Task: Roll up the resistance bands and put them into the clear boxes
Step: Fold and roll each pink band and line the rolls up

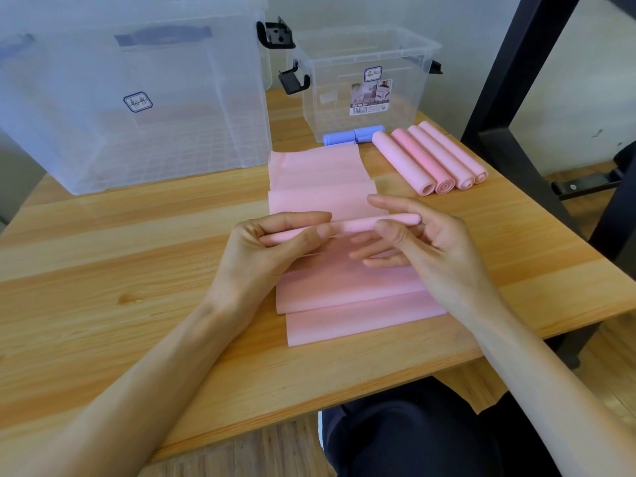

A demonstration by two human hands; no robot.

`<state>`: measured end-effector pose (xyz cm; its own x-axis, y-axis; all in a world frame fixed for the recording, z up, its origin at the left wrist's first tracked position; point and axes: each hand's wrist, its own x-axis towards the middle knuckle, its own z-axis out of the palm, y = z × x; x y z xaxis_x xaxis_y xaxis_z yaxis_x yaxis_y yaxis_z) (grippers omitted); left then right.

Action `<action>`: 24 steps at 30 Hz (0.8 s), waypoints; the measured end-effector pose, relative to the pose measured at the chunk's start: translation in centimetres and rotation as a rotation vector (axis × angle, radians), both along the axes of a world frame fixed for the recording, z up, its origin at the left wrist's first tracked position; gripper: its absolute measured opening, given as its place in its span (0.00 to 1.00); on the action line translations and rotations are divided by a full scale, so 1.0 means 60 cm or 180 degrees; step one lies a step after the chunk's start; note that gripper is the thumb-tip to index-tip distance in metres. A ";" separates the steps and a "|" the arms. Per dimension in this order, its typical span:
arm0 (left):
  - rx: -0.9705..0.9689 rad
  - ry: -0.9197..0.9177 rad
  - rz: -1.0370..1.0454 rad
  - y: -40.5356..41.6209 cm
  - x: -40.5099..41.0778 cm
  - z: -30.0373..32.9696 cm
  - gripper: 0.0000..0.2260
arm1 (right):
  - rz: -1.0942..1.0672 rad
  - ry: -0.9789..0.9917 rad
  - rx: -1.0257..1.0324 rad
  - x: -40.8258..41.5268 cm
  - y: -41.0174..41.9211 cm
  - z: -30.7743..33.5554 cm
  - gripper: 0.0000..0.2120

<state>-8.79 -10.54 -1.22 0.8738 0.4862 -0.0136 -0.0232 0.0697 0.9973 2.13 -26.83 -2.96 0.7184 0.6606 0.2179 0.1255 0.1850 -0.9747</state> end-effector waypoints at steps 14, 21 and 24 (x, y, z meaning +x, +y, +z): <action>0.0159 0.0024 -0.0168 -0.001 -0.003 0.002 0.08 | -0.0009 0.0136 0.0137 -0.004 -0.007 0.014 0.11; 0.0247 -0.0028 -0.0132 0.004 -0.002 0.002 0.09 | -0.0082 0.0061 0.0027 -0.004 -0.012 0.014 0.07; 0.0402 -0.0058 -0.0108 0.003 -0.003 0.000 0.06 | -0.0088 0.0070 0.0007 -0.003 -0.010 0.014 0.07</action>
